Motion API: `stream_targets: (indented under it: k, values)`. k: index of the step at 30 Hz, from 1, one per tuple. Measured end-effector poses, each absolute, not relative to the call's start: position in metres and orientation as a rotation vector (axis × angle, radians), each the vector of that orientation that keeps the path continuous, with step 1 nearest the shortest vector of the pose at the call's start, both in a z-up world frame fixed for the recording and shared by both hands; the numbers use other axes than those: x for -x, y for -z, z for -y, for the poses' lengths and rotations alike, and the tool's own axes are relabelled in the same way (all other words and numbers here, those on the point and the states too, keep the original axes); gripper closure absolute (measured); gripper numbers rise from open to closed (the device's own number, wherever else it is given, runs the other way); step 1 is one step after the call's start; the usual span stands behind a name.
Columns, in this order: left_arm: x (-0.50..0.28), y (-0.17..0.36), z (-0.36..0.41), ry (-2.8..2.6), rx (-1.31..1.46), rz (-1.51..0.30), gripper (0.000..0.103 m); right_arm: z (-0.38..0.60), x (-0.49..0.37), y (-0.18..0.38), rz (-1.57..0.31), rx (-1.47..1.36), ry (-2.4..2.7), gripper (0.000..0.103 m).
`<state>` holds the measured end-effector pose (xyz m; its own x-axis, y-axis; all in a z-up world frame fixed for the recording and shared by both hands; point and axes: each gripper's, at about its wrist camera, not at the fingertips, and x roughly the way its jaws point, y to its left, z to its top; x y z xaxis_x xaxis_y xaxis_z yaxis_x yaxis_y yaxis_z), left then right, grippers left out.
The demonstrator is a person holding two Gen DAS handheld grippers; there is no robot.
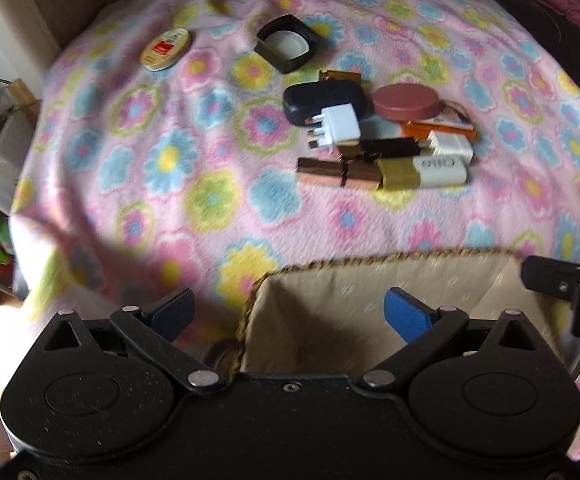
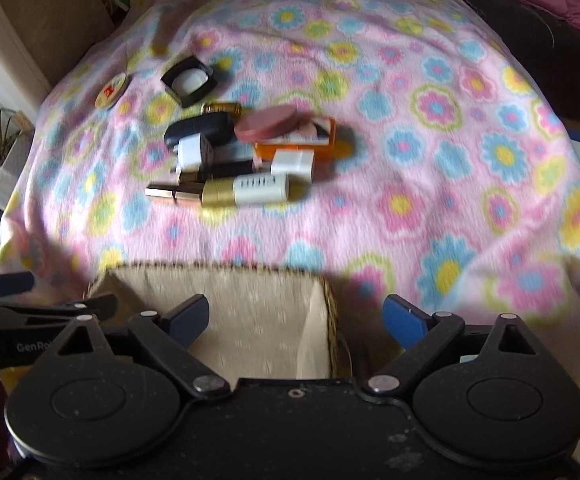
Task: Organize rigid objects
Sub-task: 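Reach the left tool to the rose-gold lipstick while the right tool grasps the pink compact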
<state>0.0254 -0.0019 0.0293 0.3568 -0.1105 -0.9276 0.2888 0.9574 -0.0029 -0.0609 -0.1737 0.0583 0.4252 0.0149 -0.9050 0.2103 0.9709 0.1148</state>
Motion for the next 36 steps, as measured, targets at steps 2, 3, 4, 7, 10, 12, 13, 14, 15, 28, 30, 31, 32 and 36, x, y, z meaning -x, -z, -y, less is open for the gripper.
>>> stream_targets:
  k: [2,3,4,7,10,12,13,14,15,28,30,31,32,36]
  values:
    - [-0.040,-0.025,0.006,0.281,-0.143,-1.191,0.006,0.179,0.046,-0.057,-1.121,-0.232,0.139,0.009]
    - [-0.048,-0.022,0.009,0.286,-0.137,-1.194,0.006,0.182,0.038,-0.055,-1.118,-0.239,0.148,0.009]
    - [-0.054,-0.019,0.013,0.289,-0.136,-1.194,0.006,0.185,0.029,-0.053,-1.117,-0.246,0.155,0.009]
    - [-0.072,-0.011,0.022,0.301,-0.141,-1.201,0.006,0.197,0.000,-0.045,-1.124,-0.257,0.179,0.009]
    - [-0.086,-0.003,0.030,0.328,-0.149,-1.217,0.006,0.202,-0.027,-0.039,-1.127,-0.236,0.180,0.009]
    - [-0.092,0.002,0.034,0.340,-0.161,-1.223,0.006,0.202,-0.045,-0.034,-1.134,-0.207,0.169,0.009]
    - [-0.094,0.004,0.036,0.347,-0.166,-1.227,0.006,0.202,-0.052,-0.032,-1.134,-0.194,0.161,0.009]
    - [-0.096,0.006,0.038,0.353,-0.170,-1.232,0.006,0.200,-0.060,-0.030,-1.134,-0.175,0.150,0.008]
    - [-0.097,0.008,0.039,0.361,-0.171,-1.238,0.006,0.198,-0.068,-0.028,-1.134,-0.158,0.140,0.008]
    - [-0.127,0.031,0.033,0.321,-0.099,-1.299,0.006,0.169,-0.136,0.010,-1.155,0.061,0.032,0.007]
    - [-0.131,0.032,0.034,0.319,-0.105,-1.297,0.006,0.166,-0.142,0.014,-1.155,0.079,0.020,0.006]
    - [-0.133,0.032,0.034,0.318,-0.106,-1.297,0.006,0.164,-0.145,0.016,-1.155,0.086,0.015,0.006]
    - [-0.134,0.033,0.035,0.317,-0.107,-1.298,0.006,0.163,-0.148,0.018,-1.158,0.091,0.010,0.006]
    - [-0.134,0.033,0.034,0.313,-0.095,-1.288,0.007,0.158,-0.155,0.027,-1.168,0.109,-0.009,0.010]
